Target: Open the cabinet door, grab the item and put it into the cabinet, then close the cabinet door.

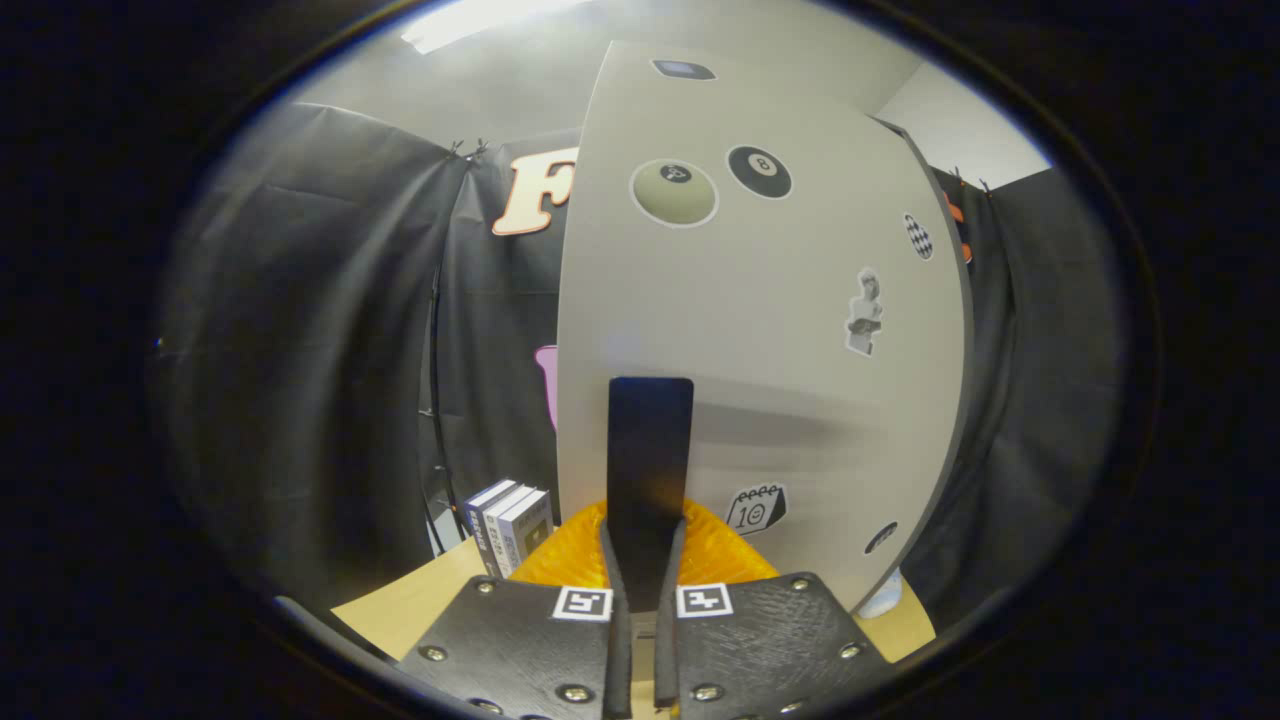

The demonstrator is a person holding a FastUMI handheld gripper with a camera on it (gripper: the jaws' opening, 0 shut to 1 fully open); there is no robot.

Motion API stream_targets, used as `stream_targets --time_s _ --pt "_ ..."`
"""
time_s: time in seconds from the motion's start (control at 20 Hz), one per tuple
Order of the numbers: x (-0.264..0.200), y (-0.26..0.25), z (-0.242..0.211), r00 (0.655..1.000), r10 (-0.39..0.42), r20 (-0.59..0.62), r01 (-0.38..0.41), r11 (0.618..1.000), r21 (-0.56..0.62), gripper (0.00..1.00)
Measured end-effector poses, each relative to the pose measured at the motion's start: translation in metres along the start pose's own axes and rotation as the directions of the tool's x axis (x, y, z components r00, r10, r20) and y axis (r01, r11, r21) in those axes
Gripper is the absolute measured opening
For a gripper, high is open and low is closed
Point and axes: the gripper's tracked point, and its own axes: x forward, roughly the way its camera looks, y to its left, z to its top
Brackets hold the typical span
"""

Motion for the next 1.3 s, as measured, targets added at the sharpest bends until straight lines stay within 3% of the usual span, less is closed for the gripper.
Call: stream_targets --time_s 1.3 --pt "-0.052 -0.04 -0.007 0.995 -0.075 -0.06 0.079 0.994 0.07 0.09"
